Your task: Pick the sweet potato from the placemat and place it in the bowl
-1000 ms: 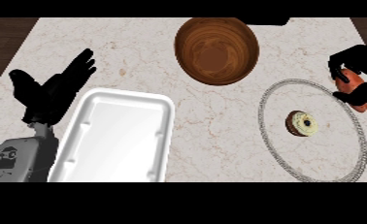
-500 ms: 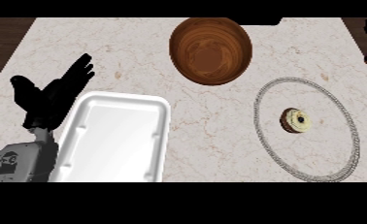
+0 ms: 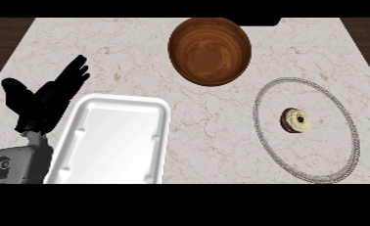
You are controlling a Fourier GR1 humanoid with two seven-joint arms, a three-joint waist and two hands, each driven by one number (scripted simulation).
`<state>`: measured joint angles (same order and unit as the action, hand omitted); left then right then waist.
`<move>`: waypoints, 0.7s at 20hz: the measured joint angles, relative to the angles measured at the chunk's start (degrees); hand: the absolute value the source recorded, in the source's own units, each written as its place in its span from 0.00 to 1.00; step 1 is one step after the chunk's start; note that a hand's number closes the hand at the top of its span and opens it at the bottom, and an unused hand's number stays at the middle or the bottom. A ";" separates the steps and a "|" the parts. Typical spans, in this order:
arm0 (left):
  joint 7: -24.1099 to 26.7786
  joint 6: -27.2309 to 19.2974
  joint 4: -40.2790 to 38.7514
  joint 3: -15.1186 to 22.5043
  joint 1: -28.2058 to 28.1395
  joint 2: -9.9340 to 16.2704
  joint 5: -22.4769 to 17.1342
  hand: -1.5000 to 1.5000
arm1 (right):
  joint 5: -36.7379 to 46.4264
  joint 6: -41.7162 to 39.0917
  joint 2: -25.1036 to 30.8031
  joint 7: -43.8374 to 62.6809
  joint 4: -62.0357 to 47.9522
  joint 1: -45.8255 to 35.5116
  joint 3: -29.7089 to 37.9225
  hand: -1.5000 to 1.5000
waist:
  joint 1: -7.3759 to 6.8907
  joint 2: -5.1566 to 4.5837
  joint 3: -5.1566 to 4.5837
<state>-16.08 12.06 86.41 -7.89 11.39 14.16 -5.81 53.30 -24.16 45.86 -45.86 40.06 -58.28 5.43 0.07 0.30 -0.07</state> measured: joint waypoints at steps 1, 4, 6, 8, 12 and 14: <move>-0.31 0.13 -0.32 -0.47 0.49 0.50 -0.20 0.50 | -1.22 -1.48 0.13 0.73 0.37 -0.85 0.25 1.00 | 0.10 0.01 0.00; -0.16 -0.46 -0.54 -0.29 0.52 -0.03 0.24 0.50 | -4.71 -5.13 -2.26 4.90 2.61 -2.09 0.40 1.00 | 0.42 0.18 -0.03; -0.68 -0.97 -0.46 -0.11 0.72 -0.36 0.50 0.50 | -7.07 -7.99 -3.92 8.76 4.55 -3.56 0.52 1.00 | 0.58 0.30 -0.03; -0.47 -0.71 -0.29 -0.31 0.16 -0.27 0.29 0.50 | -9.35 -10.19 -5.66 12.35 7.09 -3.79 0.60 1.00 | 0.66 0.34 -0.03; -0.85 -0.42 0.10 -0.33 0.15 -0.17 0.14 0.50 | -13.57 -13.91 -9.50 20.23 12.07 -5.36 1.16 1.00 | 0.56 0.29 -0.01; -0.29 -0.95 -0.22 0.30 0.15 -1.05 0.79 0.50 | -15.33 -15.48 -11.32 23.72 13.89 -6.43 1.61 1.00 | 0.39 0.17 0.01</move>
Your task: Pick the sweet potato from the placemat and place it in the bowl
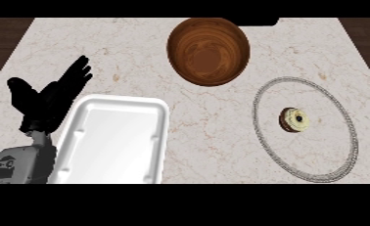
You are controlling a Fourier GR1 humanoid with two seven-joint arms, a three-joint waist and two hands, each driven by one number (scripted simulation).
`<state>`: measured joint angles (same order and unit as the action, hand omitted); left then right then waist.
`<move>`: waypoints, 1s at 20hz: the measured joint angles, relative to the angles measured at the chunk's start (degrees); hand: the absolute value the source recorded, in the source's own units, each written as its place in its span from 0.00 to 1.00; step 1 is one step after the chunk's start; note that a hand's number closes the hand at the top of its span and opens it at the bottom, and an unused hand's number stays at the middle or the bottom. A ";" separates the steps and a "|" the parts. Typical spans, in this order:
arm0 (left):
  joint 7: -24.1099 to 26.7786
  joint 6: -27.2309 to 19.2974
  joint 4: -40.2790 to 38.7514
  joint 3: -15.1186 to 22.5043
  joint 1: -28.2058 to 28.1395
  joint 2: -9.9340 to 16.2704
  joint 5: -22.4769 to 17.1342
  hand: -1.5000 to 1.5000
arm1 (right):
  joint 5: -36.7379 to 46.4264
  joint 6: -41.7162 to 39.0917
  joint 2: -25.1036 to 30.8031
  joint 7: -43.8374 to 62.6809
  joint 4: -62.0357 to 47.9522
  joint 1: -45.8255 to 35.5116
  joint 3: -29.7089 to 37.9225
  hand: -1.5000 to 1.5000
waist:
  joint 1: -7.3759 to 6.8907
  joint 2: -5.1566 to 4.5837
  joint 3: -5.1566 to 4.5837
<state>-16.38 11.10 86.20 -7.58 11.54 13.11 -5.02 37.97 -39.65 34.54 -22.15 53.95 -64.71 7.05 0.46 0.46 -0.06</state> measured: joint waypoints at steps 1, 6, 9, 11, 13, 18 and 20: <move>-0.19 0.00 0.45 0.09 -0.22 -0.10 -0.05 0.50 | -0.72 -0.29 -1.76 2.04 0.69 -0.74 0.21 1.00 | -0.16 -0.02 0.00; 0.96 0.91 -1.21 -0.39 0.71 0.47 -0.05 0.50 | -2.06 0.06 -8.71 8.62 2.46 -3.04 0.02 1.00 | -0.58 -0.31 0.00; 0.79 1.37 -1.61 -0.81 1.38 0.72 -0.55 0.50 | -0.99 2.61 -12.61 11.79 2.00 -3.93 -1.09 1.00 | -0.82 -0.42 0.01; 0.56 1.42 -1.08 -0.58 1.40 0.51 -0.59 0.50 | 0.17 5.07 -14.69 13.39 -0.35 -5.45 -1.50 1.00 | -1.18 -0.52 0.01; 0.90 1.53 -1.77 -0.61 1.90 0.53 -0.43 0.50 | 1.43 7.59 -16.70 14.32 -2.56 -6.19 -2.19 1.00 | -1.33 -0.64 0.01; 0.29 1.69 -0.77 -0.25 1.89 0.41 -0.41 0.50 | 3.93 14.24 -20.11 13.09 -11.78 -8.29 -2.51 1.00 | -2.16 -0.94 0.02; -0.57 1.81 0.04 0.07 2.23 0.35 -0.56 0.50 | 4.68 16.56 -21.39 11.78 -16.05 -9.29 -2.52 1.00 | -2.61 -1.10 0.03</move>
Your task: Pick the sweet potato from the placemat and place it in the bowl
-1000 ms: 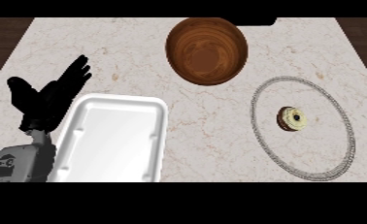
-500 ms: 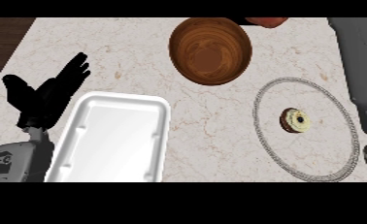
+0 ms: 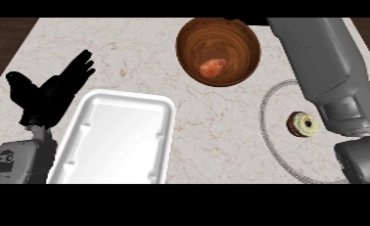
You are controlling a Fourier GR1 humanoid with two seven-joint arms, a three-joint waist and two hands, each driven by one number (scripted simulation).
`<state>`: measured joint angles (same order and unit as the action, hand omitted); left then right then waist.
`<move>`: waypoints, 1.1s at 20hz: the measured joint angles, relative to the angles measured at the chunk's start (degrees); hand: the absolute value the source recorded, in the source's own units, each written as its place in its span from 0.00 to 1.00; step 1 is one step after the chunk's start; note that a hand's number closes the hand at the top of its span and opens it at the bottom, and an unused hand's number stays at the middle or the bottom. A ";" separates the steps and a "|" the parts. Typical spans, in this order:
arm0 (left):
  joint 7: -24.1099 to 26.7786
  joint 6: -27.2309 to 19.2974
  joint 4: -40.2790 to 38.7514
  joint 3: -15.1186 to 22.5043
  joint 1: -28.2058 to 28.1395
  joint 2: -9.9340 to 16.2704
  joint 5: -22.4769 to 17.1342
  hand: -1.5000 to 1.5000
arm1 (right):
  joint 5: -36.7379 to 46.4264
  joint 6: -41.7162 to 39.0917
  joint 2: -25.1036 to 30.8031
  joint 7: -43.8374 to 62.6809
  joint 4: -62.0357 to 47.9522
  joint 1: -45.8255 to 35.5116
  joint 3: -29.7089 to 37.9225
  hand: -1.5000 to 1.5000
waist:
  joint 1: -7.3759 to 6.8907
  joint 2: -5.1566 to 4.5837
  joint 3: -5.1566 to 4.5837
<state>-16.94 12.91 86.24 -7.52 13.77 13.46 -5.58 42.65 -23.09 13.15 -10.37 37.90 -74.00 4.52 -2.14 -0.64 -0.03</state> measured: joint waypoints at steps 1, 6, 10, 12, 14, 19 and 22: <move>-0.66 -0.15 0.68 0.24 0.15 -0.05 0.08 0.50 | 0.15 0.85 -0.70 -0.54 -2.09 -0.41 0.14 1.00 | -0.33 -0.11 0.00; -0.33 0.59 -0.02 0.35 1.25 -0.05 -0.29 0.50 | 1.17 4.77 -4.03 -2.89 -11.36 -3.41 0.52 1.00 | -1.50 -0.69 -0.01; -0.74 -0.09 0.06 1.11 1.99 -0.81 0.36 0.50 | -0.13 6.40 -7.42 -1.84 -17.28 -4.15 2.61 1.00 | -1.96 -0.93 -0.02; -0.67 -0.21 0.29 1.37 2.17 -1.06 0.49 0.50 | -1.90 6.36 -8.63 -0.30 -19.89 -4.44 4.74 0.00 | -2.27 -1.06 -0.01; -0.13 -0.14 0.16 1.47 1.88 -1.18 0.63 0.50 | -3.63 6.84 -9.48 0.31 -21.96 -4.15 6.81 0.00 | -2.51 -1.21 -0.01; -0.42 0.12 -0.16 1.72 2.66 -1.28 0.57 0.50 | -6.90 9.53 -11.24 -1.46 -24.41 -4.15 10.72 0.00 | -3.09 -1.57 0.01; -0.01 0.06 -0.44 1.99 2.62 -1.41 1.00 0.50 | -7.85 11.81 -11.49 -2.94 -24.89 -4.58 12.10 0.00 | -3.27 -1.63 0.00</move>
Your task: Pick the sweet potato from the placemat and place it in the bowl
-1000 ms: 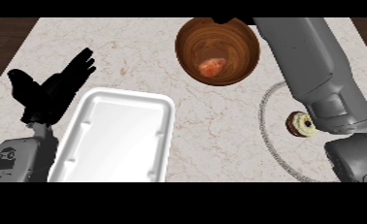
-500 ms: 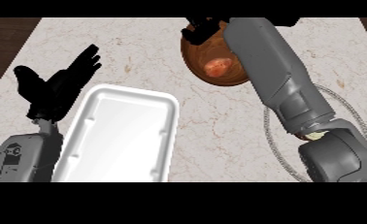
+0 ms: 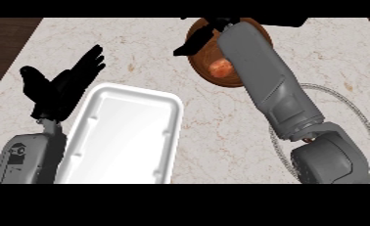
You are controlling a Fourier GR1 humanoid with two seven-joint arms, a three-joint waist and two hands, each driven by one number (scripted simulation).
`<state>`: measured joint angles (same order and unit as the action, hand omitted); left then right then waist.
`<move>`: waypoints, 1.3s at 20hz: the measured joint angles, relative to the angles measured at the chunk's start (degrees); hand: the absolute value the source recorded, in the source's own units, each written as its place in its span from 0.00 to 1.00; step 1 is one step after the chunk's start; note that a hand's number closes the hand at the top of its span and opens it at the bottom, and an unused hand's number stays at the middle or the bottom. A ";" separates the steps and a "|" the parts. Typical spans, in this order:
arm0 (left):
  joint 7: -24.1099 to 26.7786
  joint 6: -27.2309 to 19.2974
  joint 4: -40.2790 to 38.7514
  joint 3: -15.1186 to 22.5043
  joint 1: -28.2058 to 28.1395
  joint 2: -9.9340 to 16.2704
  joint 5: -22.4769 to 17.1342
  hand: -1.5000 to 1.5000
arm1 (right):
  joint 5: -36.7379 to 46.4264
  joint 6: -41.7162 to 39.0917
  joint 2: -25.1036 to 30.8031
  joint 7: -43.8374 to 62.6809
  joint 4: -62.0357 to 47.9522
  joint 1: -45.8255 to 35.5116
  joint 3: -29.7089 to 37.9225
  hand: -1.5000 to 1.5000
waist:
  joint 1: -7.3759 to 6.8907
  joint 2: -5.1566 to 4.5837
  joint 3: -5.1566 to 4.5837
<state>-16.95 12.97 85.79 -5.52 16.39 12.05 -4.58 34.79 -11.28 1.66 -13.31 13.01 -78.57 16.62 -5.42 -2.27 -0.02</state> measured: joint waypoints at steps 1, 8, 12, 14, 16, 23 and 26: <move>-0.04 0.23 0.02 0.08 0.02 0.11 -0.03 0.50 | -0.09 1.23 0.02 -0.79 0.04 0.07 0.27 0.00 | -0.12 -0.06 0.00; -0.16 0.51 0.03 -0.50 0.26 0.53 -0.44 0.50 | -1.89 7.58 2.74 -2.94 -0.24 -0.47 3.46 0.00 | 0.01 -0.06 0.00; 0.44 0.06 -0.30 -0.41 0.04 0.12 0.00 0.50 | -3.12 8.28 7.72 -4.66 -0.29 0.04 5.46 0.00 | 0.56 0.04 0.02; 0.39 0.03 -0.20 -0.52 -0.04 0.26 0.05 0.50 | -3.60 7.29 10.81 -6.08 -0.46 0.62 6.24 0.00 | 0.72 0.08 0.05; -0.23 -0.34 -0.26 -0.61 0.54 0.14 0.02 0.50 | -4.15 5.04 14.09 -8.28 -0.51 1.17 6.92 0.00 | 0.97 0.10 0.08; -0.07 -0.96 0.01 -0.66 -0.62 -0.21 0.46 0.50 | -4.79 -7.28 24.27 -20.09 -0.23 3.93 7.19 0.00 | 1.77 0.53 0.13; 0.47 -0.93 -0.48 -1.11 -1.33 -0.07 0.42 0.50 | -5.65 -13.35 28.04 -24.73 -0.27 5.59 7.66 0.00 | 2.40 0.82 0.14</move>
<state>-16.49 12.04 85.31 -6.64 15.07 11.97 -4.16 29.15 -24.63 29.70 -38.04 12.74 -72.99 24.28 -3.01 -1.45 0.11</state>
